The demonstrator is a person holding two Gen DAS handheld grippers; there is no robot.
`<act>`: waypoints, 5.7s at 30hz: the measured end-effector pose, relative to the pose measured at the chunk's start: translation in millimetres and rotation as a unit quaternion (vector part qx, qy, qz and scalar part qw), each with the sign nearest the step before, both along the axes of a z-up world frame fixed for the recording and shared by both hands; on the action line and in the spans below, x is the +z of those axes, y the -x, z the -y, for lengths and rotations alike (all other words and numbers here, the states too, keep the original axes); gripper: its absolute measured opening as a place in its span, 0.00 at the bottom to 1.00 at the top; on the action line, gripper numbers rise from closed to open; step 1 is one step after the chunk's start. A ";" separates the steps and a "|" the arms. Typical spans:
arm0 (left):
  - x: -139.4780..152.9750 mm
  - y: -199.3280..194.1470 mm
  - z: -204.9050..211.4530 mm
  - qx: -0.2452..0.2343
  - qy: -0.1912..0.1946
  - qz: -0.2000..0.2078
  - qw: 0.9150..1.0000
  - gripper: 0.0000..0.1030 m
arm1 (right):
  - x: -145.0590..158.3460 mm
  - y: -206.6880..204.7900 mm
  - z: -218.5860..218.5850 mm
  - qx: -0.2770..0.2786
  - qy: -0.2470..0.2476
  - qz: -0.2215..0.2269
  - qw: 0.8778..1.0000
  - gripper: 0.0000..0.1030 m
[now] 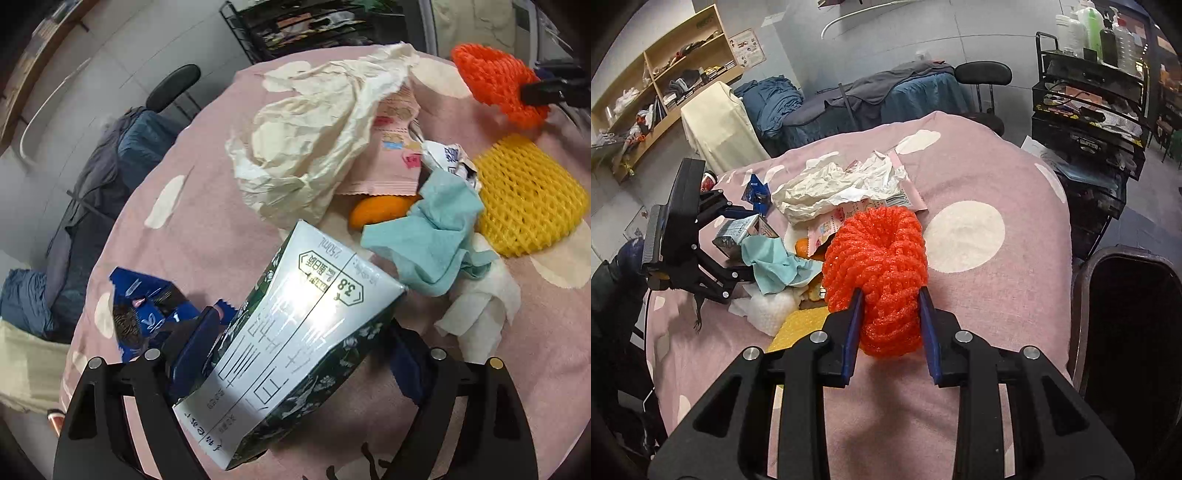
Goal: Collect trash
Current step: 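Grasp the green milk carton with the left gripper while the right holds the orange net, then drop the orange net into the bin with the right gripper, then lower the green carton into the bin and open the left gripper, then grasp the yellow foam net with the right gripper while the left grasps the white tissue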
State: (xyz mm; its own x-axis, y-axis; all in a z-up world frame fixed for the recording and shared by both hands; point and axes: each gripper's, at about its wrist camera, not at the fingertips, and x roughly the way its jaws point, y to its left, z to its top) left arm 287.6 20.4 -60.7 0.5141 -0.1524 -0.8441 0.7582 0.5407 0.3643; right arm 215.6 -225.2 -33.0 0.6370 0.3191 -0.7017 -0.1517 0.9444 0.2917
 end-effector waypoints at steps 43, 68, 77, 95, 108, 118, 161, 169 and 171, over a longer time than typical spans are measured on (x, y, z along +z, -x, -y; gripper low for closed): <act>100.6 148.4 107.7 0.107 0.352 0.029 0.930 0.48 | -10.5 114.6 142.6 -0.218 -0.002 0.052 0.975 0.30; 65.5 147.9 268.9 0.041 0.347 -0.119 0.929 0.48 | -70.0 155.8 213.7 -0.358 0.026 0.011 0.933 0.88; 36.7 135.5 323.6 0.036 0.305 -0.169 0.937 0.48 | -62.3 179.9 252.9 -0.421 0.018 0.023 0.907 0.89; -9.8 137.1 364.9 0.049 0.192 -0.178 0.964 0.78 | -53.2 195.7 273.5 -0.446 0.016 0.036 0.894 0.91; 25.9 163.0 336.6 0.040 0.216 -0.114 0.969 0.91 | -45.5 192.6 264.0 -0.436 0.022 0.047 0.898 0.95; 61.2 192.6 279.5 0.046 0.271 -0.021 0.961 0.95 | -36.2 179.2 236.1 -0.397 0.030 0.054 0.916 0.95; 10.1 114.2 12.4 0.286 0.222 -0.019 0.932 0.86 | -8.0 37.5 -54.4 0.043 0.060 0.007 0.997 0.94; -4.8 86.3 34.9 0.247 0.163 -0.039 0.954 0.59 | -28.2 9.9 -68.1 0.064 0.062 -0.055 0.994 0.41; -8.8 84.9 36.5 0.240 0.160 -0.047 0.956 0.45 | -29.9 9.9 -63.3 0.066 0.039 -0.055 0.996 0.25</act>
